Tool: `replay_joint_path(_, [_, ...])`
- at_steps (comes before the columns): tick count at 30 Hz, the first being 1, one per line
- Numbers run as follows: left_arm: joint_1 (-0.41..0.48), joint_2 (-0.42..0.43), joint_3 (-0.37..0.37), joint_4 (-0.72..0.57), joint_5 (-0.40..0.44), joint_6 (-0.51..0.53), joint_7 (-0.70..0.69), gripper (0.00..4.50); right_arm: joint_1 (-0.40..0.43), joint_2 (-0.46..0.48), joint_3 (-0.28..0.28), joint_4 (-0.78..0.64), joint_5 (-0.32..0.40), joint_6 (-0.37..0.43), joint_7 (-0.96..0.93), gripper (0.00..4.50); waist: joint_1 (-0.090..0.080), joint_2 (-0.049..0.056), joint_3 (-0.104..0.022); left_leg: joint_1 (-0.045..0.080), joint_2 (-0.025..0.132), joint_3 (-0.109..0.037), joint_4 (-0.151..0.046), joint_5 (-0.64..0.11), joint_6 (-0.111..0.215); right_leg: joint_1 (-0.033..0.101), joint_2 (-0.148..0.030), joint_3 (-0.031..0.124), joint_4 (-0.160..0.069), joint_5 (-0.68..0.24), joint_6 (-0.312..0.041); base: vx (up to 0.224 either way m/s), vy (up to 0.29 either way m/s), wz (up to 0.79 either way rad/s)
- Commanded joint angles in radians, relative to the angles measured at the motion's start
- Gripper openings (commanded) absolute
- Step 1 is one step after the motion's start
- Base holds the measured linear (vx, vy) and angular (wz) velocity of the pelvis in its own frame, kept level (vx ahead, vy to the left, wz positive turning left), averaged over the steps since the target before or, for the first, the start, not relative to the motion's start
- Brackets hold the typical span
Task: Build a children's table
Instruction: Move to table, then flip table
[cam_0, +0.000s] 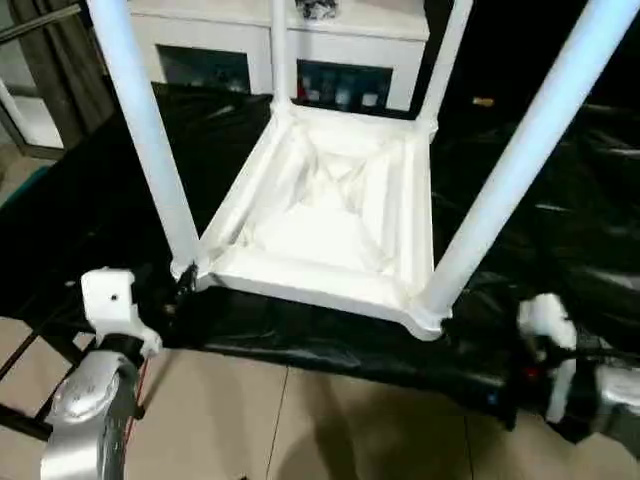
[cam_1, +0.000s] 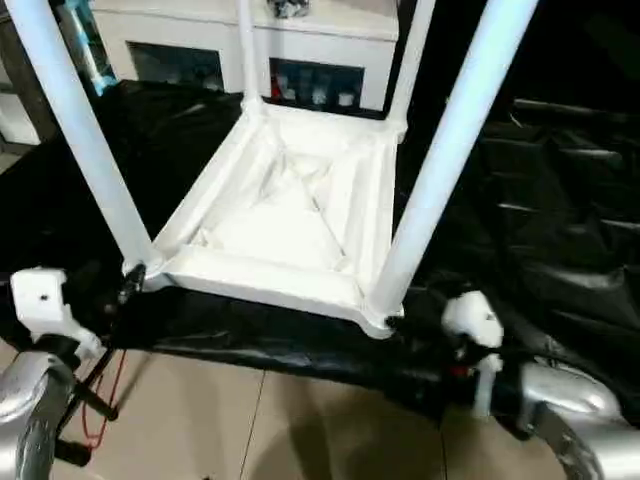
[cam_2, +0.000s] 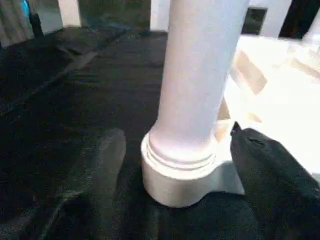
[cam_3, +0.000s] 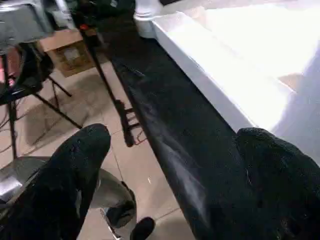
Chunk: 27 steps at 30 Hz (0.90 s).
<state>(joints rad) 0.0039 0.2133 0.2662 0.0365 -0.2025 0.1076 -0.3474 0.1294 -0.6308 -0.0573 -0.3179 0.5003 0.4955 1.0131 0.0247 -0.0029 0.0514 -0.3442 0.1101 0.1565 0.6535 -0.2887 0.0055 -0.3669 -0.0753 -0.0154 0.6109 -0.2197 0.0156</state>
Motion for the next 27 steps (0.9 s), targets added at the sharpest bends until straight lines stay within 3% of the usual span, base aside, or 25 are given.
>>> replay_joint_path(1, [-0.031, 0.012, 0.003, 0.039, -0.018, 0.023, -0.015, 4.17, -0.032, -0.004, 0.016, 0.008, -0.017, -0.001, 0.004, 4.50, -0.003, 0.002, -0.039, 0.002, 0.116, -0.053, -0.102, -0.020, 0.112, 0.027, -0.085, 0.042, -0.059, -0.030, -0.305, 0.000, 0.000, 0.00])
replay_joint_path(3, [-0.082, 0.029, 0.004, 0.117, -0.020, 0.016, -0.024, 4.32, -0.095, 0.026, 0.039, 0.040, -0.043, -0.012, -0.029, 4.50, -0.003, 0.006, -0.039, 0.003, 0.112, -0.052, -0.103, -0.016, 0.103, 0.024, -0.082, 0.040, -0.058, -0.027, -0.307, 0.000, 0.000, 0.00])
replay_joint_path(5, [-0.101, 0.032, 0.003, 0.145, -0.018, 0.004, -0.028, 4.44, -0.112, 0.037, 0.040, 0.047, -0.042, -0.011, -0.042, 4.50, -0.001, 0.004, -0.043, 0.003, 0.113, -0.051, -0.100, 0.011, 0.095, 0.026, -0.085, 0.041, -0.053, 0.012, -0.313, 0.000, 0.000, 0.00])
replay_joint_path(7, [-0.126, 0.033, -0.002, 0.181, -0.018, -0.013, -0.038, 4.44, -0.123, 0.042, 0.044, 0.051, -0.039, -0.008, -0.053, 4.50, 0.001, 0.000, -0.048, 0.005, 0.113, -0.049, -0.096, 0.052, 0.106, 0.029, -0.085, 0.039, -0.047, 0.064, -0.322, 0.000, 0.000, 0.00])
replay_joint_path(13, [-0.226, 0.043, -0.031, 0.300, -0.010, -0.067, -0.079, 4.44, -0.152, 0.044, 0.081, 0.065, -0.057, -0.004, -0.054, 4.50, 0.006, 0.005, -0.055, 0.000, 0.111, -0.048, -0.086, 0.135, 0.152, 0.027, -0.087, 0.036, -0.036, 0.141, -0.338, 0.000, 0.000, 0.00])
replay_joint_path(16, [-0.282, 0.045, -0.027, 0.364, -0.018, -0.073, -0.081, 4.44, -0.179, 0.068, 0.098, 0.092, -0.086, -0.027, -0.069, 4.50, 0.003, 0.004, -0.052, -0.001, 0.109, -0.046, -0.087, 0.095, 0.149, 0.025, -0.087, 0.036, -0.041, 0.093, -0.341, 0.000, 0.000, 0.00])
replay_joint_path(17, [-0.297, 0.042, -0.022, 0.378, -0.025, -0.077, -0.083, 4.44, -0.185, 0.076, 0.099, 0.103, -0.092, -0.038, -0.078, 4.50, 0.003, 0.003, -0.052, -0.001, 0.111, -0.045, -0.089, 0.071, 0.131, 0.026, -0.089, 0.038, -0.043, 0.068, -0.345, 0.000, 0.000, 0.00])
replay_joint_path(21, [-0.350, 0.042, -0.019, 0.438, -0.026, -0.100, -0.091, 4.44, -0.201, 0.087, 0.090, 0.147, -0.114, -0.069, -0.119, 4.50, 0.001, -0.001, -0.052, 0.000, 0.111, -0.044, -0.090, 0.062, 0.120, 0.026, -0.088, 0.038, -0.042, 0.068, -0.348, 0.000, 0.000, 0.00])
replay_joint_path(22, [-0.355, 0.042, -0.023, 0.445, -0.024, -0.087, -0.087, 4.28, -0.202, 0.087, 0.078, 0.160, -0.119, -0.077, -0.134, 4.50, 0.002, 0.008, -0.052, -0.001, 0.112, -0.046, -0.092, 0.061, 0.113, 0.027, -0.089, 0.037, -0.040, 0.066, -0.347, 0.000, 0.000, 0.00])
replay_joint_path(23, [-0.354, 0.041, -0.028, 0.449, -0.018, -0.082, -0.081, 4.18, -0.201, 0.087, 0.066, 0.175, -0.124, -0.085, -0.148, 4.50, 0.000, 0.004, -0.052, 0.000, 0.113, -0.044, -0.093, 0.058, 0.107, 0.026, -0.086, 0.037, -0.042, 0.067, -0.343, 0.000, 0.000, 0.00])
replay_joint_path(26, [-0.345, 0.037, -0.036, 0.457, -0.016, -0.083, -0.081, 3.97, -0.197, 0.089, 0.048, 0.200, -0.139, -0.102, -0.165, 4.50, 0.001, 0.007, -0.052, -0.001, 0.113, -0.044, -0.093, 0.049, 0.103, 0.028, -0.088, 0.037, -0.042, 0.077, -0.346, 0.000, 0.000, 0.00])
replay_joint_path(27, [-0.340, 0.034, -0.043, 0.464, -0.014, -0.090, -0.084, 3.85, -0.193, 0.087, 0.041, 0.213, -0.148, -0.114, -0.169, 4.50, 0.000, 0.000, -0.052, -0.003, 0.113, -0.043, -0.094, 0.041, 0.104, 0.028, -0.088, 0.038, -0.044, 0.073, -0.345, 0.000, 0.000, 0.00])
